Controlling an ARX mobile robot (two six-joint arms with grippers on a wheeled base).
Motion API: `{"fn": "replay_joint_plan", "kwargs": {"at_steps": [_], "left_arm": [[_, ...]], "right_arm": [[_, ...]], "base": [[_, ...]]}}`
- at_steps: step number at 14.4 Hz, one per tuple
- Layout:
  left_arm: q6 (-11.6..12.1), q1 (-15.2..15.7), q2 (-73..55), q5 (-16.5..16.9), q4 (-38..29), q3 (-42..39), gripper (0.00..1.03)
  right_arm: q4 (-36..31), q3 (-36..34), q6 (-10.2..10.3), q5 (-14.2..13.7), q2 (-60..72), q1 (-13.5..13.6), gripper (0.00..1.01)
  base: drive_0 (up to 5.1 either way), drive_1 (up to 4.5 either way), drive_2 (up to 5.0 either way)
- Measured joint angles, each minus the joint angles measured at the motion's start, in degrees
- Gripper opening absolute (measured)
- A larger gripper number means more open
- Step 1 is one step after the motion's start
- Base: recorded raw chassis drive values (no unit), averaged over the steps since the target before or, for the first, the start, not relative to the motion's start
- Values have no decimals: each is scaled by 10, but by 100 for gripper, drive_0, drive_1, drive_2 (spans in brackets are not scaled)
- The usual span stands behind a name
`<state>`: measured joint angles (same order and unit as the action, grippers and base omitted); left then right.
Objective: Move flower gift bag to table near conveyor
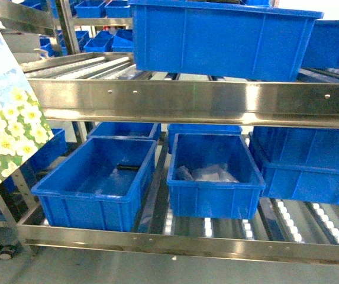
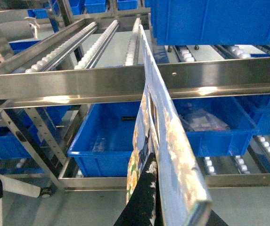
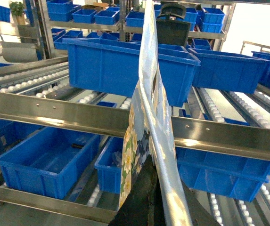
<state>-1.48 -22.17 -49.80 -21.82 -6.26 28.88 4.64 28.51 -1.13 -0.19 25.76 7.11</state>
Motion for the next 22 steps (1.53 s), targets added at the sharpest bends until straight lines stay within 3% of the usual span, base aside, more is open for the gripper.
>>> {"fn": "replay_joint_plan", "kwargs": {"at_steps": [22], "left_arm": [[0,0,0,0,2,0,2]], "right_arm": [[-1,0,0,0,0,0,2]], "base": [[-498,242,242]]}}
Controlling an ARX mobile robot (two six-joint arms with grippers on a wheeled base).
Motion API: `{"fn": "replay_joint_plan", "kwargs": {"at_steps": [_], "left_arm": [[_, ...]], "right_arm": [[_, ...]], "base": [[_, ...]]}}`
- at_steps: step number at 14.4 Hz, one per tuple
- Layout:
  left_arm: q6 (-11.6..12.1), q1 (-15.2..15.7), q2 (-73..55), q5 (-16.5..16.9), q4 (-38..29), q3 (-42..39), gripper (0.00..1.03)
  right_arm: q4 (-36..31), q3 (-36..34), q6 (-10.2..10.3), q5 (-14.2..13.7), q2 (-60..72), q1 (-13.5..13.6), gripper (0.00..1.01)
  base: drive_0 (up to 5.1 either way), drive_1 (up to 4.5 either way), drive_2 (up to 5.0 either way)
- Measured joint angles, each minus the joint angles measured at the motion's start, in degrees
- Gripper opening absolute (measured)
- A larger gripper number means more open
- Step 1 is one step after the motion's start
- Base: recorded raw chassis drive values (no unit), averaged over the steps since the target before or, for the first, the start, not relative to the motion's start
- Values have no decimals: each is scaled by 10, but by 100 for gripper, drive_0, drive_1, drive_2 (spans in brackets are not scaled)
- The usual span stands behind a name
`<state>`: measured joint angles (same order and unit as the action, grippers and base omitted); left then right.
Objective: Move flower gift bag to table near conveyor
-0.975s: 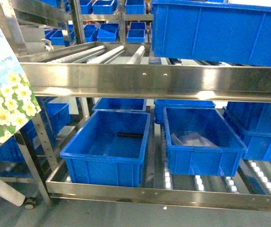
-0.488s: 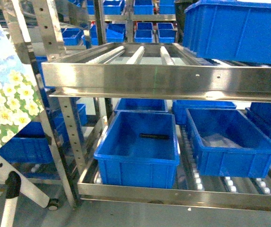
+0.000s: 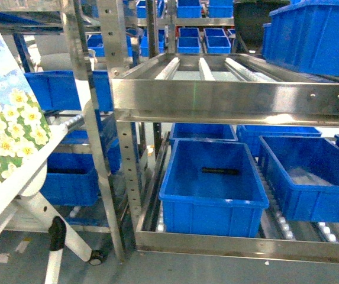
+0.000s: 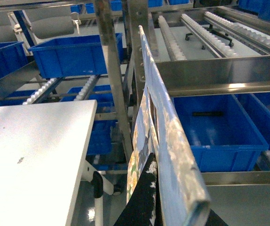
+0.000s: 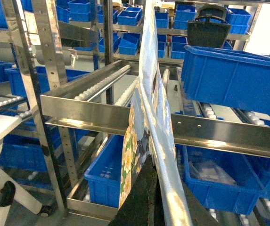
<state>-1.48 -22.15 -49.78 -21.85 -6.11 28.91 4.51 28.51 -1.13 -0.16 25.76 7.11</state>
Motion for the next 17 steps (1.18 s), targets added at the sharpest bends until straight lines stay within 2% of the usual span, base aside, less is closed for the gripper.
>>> {"fn": "replay_joint_plan", "kwargs": {"at_steps": [17], "left_arm": [[0,0,0,0,0,0,2]], "right_arm": [[2,0,0,0,0,0,2]], "base": [[-502,243,243]]}}
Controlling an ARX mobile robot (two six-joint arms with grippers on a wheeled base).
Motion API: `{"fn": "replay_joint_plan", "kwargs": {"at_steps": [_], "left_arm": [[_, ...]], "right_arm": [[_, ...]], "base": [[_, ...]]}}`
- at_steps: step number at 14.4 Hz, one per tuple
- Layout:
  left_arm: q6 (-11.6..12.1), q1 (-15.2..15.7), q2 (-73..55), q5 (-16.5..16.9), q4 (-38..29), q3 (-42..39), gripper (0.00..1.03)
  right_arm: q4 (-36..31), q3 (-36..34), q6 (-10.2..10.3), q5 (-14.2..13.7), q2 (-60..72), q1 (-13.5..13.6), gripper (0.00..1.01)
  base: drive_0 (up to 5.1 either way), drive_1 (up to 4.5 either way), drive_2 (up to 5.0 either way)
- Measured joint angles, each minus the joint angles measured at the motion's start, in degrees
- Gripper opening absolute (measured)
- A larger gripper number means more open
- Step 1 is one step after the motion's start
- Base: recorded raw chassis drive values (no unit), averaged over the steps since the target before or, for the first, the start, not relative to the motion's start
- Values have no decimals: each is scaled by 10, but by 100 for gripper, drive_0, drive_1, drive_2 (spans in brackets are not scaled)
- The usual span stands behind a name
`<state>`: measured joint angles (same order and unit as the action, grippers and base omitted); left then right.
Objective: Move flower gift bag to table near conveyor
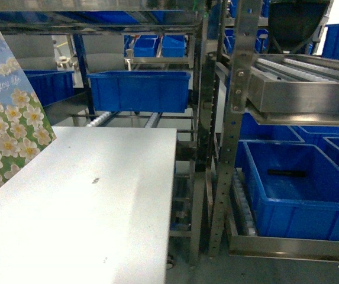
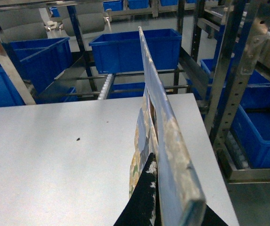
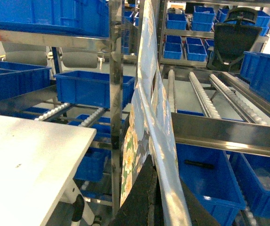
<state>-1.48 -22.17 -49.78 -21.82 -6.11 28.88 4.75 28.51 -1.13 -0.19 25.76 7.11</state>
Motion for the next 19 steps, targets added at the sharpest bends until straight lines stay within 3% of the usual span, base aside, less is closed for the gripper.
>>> {"fn": "replay_joint_plan", "kwargs": {"at_steps": [19], "left_arm": [[0,0,0,0,0,0,2]], "right_arm": [[-2,0,0,0,0,0,2]], "base": [[-498,247,247]]}}
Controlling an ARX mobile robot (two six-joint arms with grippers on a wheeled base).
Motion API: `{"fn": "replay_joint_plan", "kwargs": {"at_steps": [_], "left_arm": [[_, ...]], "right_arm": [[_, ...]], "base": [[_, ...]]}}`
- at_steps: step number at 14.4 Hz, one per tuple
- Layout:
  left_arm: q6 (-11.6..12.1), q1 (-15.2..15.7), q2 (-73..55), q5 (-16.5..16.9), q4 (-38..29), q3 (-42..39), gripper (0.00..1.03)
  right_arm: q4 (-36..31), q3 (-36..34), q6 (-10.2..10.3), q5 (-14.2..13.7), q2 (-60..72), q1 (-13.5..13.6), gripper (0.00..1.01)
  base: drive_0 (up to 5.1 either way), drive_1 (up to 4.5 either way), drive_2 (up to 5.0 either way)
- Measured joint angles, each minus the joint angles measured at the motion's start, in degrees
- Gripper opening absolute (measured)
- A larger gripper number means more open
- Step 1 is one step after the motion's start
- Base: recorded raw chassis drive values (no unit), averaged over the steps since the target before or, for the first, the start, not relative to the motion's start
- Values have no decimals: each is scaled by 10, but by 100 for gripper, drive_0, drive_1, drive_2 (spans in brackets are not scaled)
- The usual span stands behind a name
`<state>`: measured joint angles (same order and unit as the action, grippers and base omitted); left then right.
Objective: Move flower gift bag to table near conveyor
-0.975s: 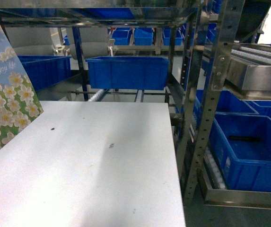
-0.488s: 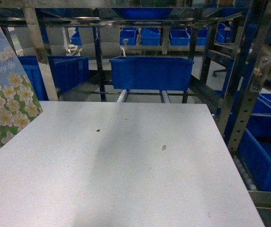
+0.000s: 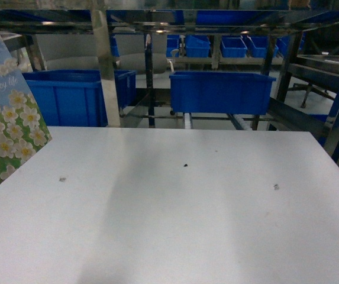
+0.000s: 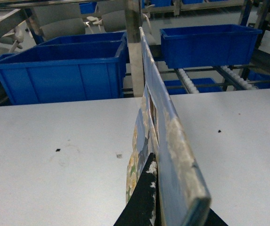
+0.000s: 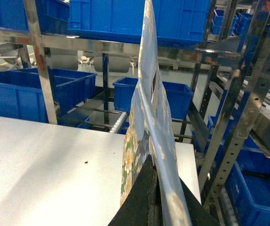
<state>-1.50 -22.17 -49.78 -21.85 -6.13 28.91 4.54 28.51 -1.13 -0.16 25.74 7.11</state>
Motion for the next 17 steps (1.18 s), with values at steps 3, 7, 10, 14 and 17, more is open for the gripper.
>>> {"fn": "replay_joint_plan", "kwargs": {"at_steps": [3,7,10,14,17], "left_arm": [[0,0,0,0,-1,0,2],[0,0,0,0,0,0,2],[0,0,0,0,0,0,2],[0,0,0,0,0,0,2],[0,2,1,-3,0,0,2]], "right_arm": [[-2,0,0,0,-1,0,2],[1,0,0,0,0,0,2],[2,0,0,0,0,0,2],[1,0,0,0,0,0,2],[2,0,0,3,0,0,2]], "base": [[-497,248,248],[-496,249,249],[-507,239,239],[-375,184,184],[0,0,0]]}}
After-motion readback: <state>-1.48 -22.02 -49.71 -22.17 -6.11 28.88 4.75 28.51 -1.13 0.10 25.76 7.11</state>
